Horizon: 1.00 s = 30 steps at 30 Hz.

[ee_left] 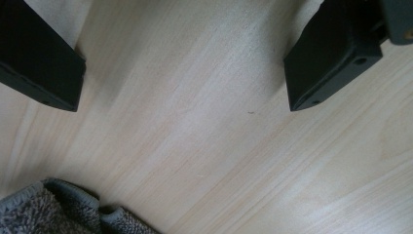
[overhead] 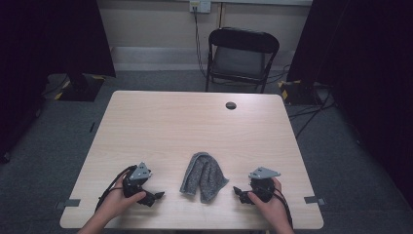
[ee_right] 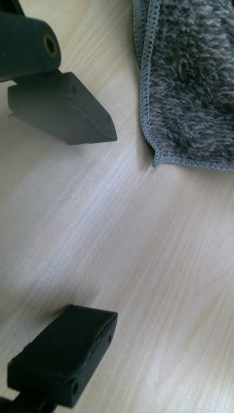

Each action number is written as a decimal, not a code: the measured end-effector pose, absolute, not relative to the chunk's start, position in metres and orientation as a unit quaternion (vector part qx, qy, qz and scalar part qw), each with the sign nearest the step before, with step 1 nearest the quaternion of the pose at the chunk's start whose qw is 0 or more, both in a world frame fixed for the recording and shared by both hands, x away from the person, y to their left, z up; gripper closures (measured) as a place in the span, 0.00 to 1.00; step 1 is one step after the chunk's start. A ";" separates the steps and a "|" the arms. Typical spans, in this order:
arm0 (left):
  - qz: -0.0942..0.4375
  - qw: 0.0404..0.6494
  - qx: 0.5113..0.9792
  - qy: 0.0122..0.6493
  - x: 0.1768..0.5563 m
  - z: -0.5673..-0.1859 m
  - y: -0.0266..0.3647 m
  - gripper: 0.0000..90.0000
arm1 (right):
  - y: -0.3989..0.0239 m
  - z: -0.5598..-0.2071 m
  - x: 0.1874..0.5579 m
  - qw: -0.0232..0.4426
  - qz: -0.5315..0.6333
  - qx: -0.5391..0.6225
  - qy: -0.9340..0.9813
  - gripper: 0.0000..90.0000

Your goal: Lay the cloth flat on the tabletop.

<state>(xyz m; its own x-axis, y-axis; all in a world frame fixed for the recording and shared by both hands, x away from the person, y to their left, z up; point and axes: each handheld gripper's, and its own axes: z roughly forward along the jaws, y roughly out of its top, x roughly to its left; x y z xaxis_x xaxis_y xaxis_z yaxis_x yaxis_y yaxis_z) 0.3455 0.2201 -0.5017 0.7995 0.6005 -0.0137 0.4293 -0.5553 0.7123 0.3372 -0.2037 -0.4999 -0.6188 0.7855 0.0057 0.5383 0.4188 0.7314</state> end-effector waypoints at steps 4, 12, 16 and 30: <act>0.116 0.367 0.874 0.296 0.345 -0.501 0.220 0.00 | -0.204 -0.500 0.337 0.172 0.360 0.401 0.825 0.15; 0.104 0.371 0.873 0.300 0.344 -0.498 0.218 0.03 | -0.204 -0.499 0.337 0.169 0.357 0.403 0.826 0.16; 0.090 0.389 0.865 0.303 0.344 -0.493 0.219 0.22 | -0.203 -0.493 0.337 0.173 0.363 0.400 0.823 0.17; 0.092 0.406 0.861 0.291 0.340 -0.479 0.205 0.20 | -0.195 -0.484 0.344 0.159 0.396 0.398 0.812 0.22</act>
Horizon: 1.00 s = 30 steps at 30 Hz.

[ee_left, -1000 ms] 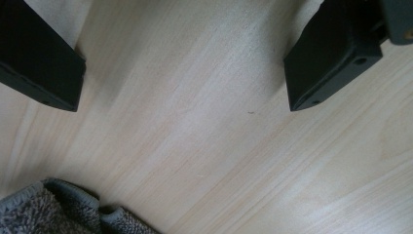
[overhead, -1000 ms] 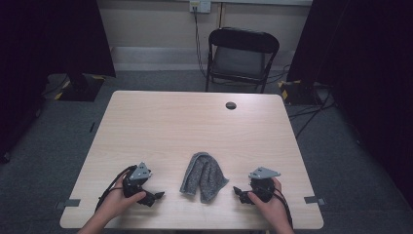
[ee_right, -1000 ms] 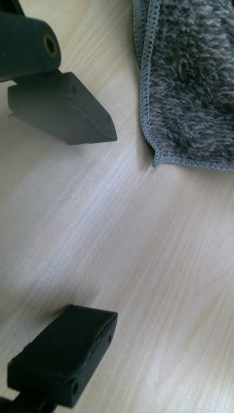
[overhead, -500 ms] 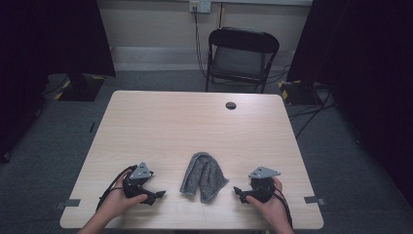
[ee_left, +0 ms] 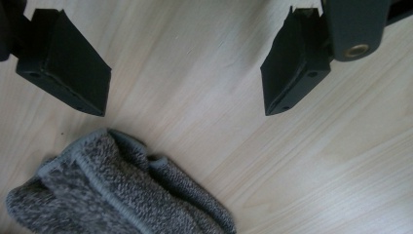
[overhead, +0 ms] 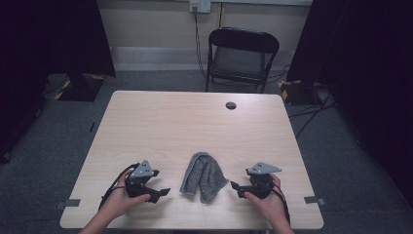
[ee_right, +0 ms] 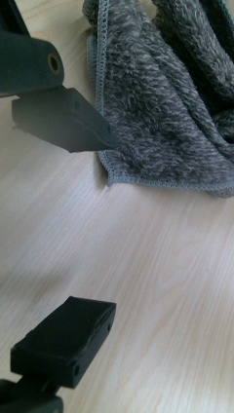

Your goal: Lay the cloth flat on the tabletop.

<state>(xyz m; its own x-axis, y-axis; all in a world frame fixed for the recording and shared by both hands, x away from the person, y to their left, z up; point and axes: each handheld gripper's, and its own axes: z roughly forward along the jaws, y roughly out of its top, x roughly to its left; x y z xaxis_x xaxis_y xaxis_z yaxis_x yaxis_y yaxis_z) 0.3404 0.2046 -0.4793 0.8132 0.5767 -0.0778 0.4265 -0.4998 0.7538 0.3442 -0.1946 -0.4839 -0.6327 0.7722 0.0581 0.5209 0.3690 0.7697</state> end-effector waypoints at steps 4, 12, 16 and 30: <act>0.088 0.404 0.867 0.279 0.337 -0.478 0.199 0.21 | -0.185 -0.483 0.348 0.157 0.399 0.386 0.817 0.23; 0.075 0.401 0.873 0.268 0.332 -0.475 0.188 0.22 | -0.173 -0.486 0.352 0.152 0.392 0.372 0.828 0.24; 0.071 0.406 0.870 0.269 0.331 -0.473 0.184 0.22 | -0.170 -0.482 0.355 0.158 0.397 0.374 0.823 0.25; 0.058 0.406 0.873 0.263 0.333 -0.474 0.164 0.26 | -0.165 -0.487 0.358 0.143 0.392 0.363 0.833 0.44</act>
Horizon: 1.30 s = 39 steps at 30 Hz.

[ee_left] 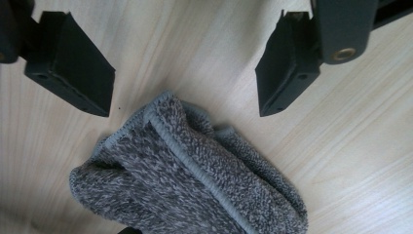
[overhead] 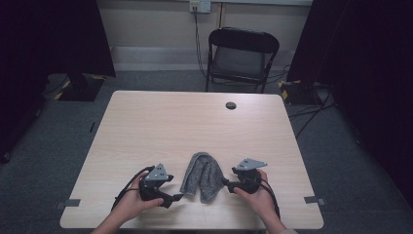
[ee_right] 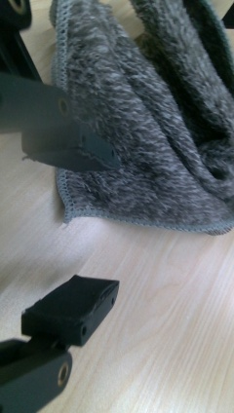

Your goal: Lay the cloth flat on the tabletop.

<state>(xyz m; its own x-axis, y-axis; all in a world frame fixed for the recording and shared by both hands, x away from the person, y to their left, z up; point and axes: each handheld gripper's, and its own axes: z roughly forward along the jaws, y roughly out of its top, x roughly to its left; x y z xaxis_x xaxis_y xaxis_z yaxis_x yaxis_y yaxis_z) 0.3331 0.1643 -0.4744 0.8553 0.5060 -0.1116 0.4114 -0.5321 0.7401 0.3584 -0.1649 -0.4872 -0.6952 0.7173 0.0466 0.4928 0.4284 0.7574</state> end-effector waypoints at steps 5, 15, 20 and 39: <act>0.061 0.409 0.871 0.265 0.336 -0.475 0.163 0.29 | -0.163 -0.491 0.358 0.152 0.388 0.351 0.838 0.51; 0.070 0.411 0.868 0.268 0.338 -0.477 0.162 0.38 | -0.161 -0.496 0.357 0.148 0.384 0.354 0.840 0.64; 0.089 0.415 0.869 0.255 0.339 -0.478 0.163 0.48 | -0.158 -0.495 0.355 0.153 0.379 0.350 0.843 0.69; 0.090 0.431 0.857 0.270 0.341 -0.480 0.169 0.67 | -0.155 -0.495 0.352 0.131 0.385 0.352 0.843 0.93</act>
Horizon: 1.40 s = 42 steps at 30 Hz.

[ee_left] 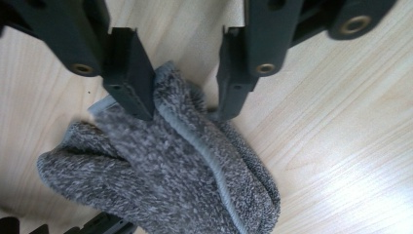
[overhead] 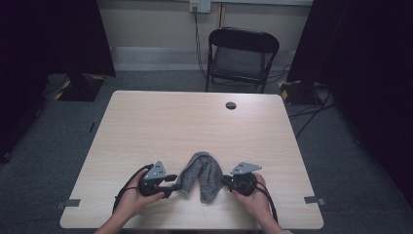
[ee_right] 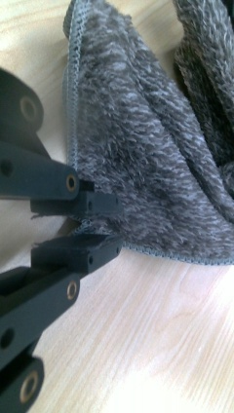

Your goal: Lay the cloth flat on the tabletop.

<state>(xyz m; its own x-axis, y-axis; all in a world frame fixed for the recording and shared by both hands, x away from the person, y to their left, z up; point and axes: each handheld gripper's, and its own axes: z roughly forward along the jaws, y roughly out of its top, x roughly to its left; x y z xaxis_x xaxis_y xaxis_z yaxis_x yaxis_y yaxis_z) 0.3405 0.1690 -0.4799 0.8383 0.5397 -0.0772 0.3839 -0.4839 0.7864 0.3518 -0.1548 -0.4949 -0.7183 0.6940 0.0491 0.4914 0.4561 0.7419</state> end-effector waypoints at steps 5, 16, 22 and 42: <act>0.084 0.438 0.854 0.270 0.341 -0.479 0.170 0.76 | -0.156 -0.495 0.353 0.125 0.390 0.359 0.839 0.96; 0.076 0.434 0.855 0.274 0.343 -0.478 0.172 0.87 | -0.156 -0.495 0.354 0.114 0.390 0.362 0.839 0.98; 0.080 0.430 0.857 0.272 0.342 -0.475 0.173 0.88 | -0.159 -0.493 0.354 0.101 0.387 0.377 0.835 0.99; 0.071 0.440 0.852 0.274 0.346 -0.462 0.181 0.90 | -0.170 -0.474 0.354 0.083 0.406 0.378 0.828 0.99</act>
